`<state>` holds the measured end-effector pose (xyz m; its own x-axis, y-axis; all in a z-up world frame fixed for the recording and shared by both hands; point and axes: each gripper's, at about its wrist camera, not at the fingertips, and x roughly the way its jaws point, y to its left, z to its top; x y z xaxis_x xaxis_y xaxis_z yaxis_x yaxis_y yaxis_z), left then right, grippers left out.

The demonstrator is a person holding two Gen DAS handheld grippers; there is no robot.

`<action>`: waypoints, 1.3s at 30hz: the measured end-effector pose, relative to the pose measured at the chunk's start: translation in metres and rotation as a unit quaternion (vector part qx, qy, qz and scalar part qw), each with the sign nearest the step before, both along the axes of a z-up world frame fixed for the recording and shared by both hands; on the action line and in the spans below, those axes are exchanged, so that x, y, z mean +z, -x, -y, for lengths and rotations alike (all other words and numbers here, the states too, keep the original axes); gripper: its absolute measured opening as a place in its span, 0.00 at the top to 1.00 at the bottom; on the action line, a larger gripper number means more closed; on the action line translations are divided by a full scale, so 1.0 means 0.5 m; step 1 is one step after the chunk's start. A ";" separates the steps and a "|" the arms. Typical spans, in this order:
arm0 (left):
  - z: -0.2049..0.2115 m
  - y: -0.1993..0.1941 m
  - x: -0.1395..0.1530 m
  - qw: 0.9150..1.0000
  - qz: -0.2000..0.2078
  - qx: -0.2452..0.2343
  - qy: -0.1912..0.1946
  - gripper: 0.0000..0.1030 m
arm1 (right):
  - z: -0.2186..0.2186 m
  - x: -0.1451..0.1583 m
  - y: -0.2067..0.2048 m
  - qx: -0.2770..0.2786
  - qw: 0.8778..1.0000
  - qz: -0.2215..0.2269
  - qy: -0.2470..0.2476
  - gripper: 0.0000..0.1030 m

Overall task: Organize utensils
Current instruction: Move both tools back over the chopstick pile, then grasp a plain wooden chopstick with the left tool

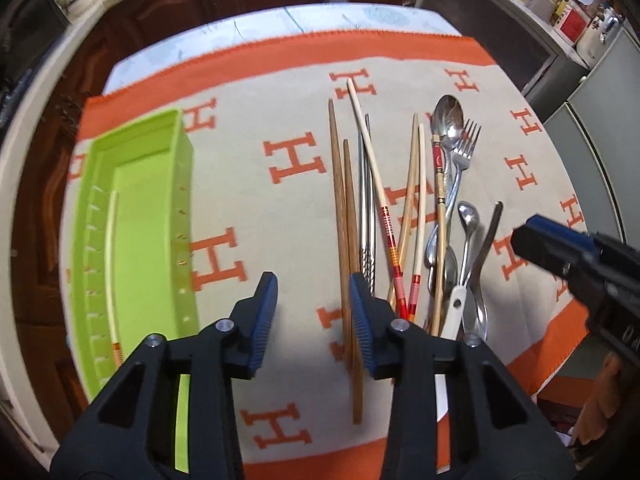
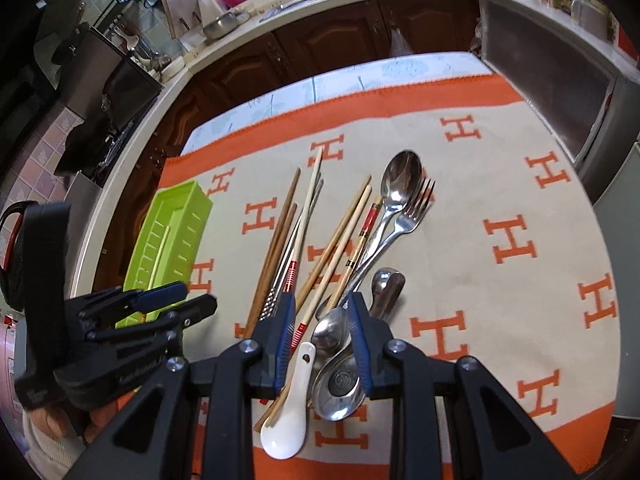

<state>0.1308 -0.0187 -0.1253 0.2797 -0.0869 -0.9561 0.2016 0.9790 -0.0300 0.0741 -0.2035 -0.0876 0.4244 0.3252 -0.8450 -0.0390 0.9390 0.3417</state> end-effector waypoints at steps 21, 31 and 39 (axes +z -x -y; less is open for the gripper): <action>0.042 -0.082 -0.106 0.999 -0.047 -0.021 -0.006 0.74 | -0.011 -0.074 -0.051 0.025 0.999 -0.044 -0.012 0.74; 0.064 -0.096 -0.119 0.999 -0.032 -0.014 -0.022 0.96 | -0.022 -0.089 -0.055 0.032 0.998 -0.054 -0.014 0.74; 0.004 -0.092 -0.113 0.998 -0.041 0.045 0.020 0.96 | -0.043 -0.086 -0.065 0.045 0.997 -0.049 -0.024 0.74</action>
<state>0.1766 -0.0206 -0.1819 0.2081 -0.1029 -0.9727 0.1088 0.9907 -0.0815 0.1065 -0.1817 -0.1308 0.3069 0.3987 -0.8642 -0.0865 0.9159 0.3919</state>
